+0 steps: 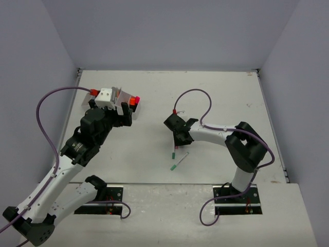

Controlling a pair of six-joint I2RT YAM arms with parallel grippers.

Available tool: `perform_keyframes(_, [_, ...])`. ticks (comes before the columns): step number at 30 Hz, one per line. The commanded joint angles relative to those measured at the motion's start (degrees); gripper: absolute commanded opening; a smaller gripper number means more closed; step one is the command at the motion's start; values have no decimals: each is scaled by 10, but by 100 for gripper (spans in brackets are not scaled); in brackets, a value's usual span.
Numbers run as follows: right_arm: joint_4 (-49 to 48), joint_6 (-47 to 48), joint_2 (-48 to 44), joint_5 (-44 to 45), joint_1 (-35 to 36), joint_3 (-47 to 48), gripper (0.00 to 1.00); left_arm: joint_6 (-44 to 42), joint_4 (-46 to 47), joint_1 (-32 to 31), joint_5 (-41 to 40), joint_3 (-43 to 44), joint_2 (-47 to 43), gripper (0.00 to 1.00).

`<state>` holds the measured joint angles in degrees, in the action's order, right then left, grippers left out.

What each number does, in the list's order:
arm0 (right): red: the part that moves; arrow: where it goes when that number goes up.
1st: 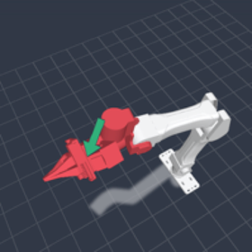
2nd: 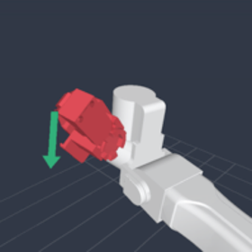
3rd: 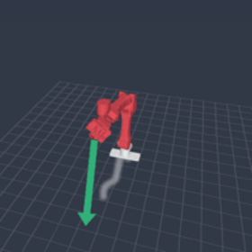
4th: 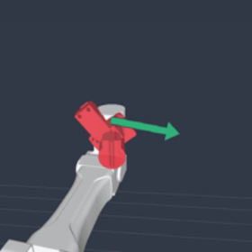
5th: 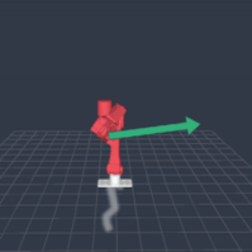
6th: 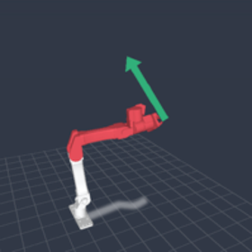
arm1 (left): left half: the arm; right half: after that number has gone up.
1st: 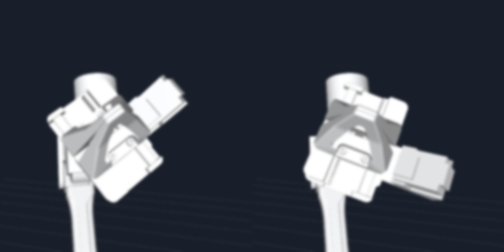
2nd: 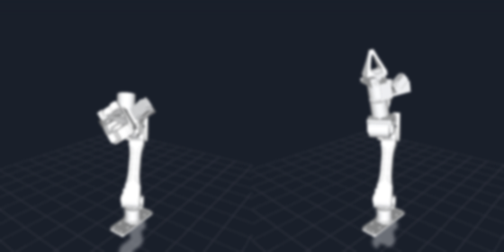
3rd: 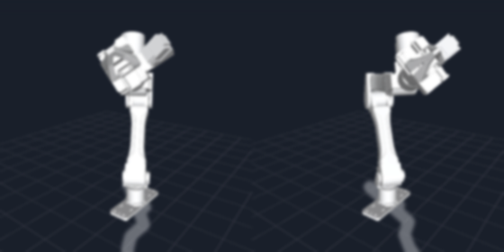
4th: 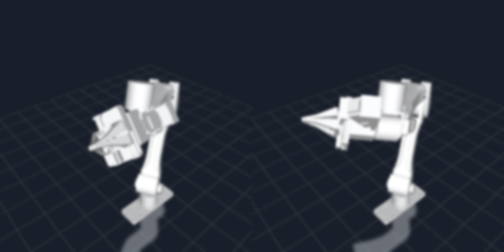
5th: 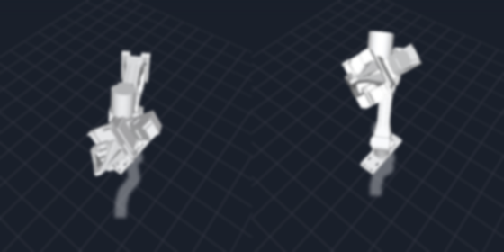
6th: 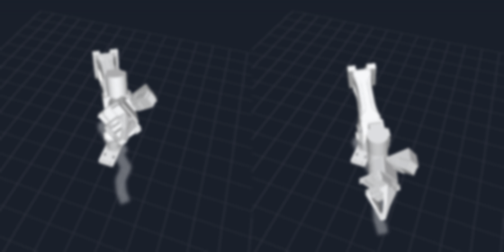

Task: Sort the stationery into containers
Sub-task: Pick up the pen from the center of the board.

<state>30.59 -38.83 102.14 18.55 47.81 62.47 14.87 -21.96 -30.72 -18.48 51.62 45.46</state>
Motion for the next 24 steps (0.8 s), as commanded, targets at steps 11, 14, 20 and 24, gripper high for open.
perform_keyframes(11, [-8, -16, -54, 24, -3, 19, 31, -23, 18, 2, 2, -15, 9, 100])
perform_keyframes(14, [-8, -11, -42, 13, -5, 29, 29, -29, 13, 2, -3, -14, 9, 100])
perform_keyframes(20, [-13, -11, -11, -4, -7, 32, 28, -33, 8, 2, -16, -14, 1, 100])
perform_keyframes(24, [-20, -9, -10, -9, -7, 31, 28, -34, 8, 2, -19, -21, 1, 100])
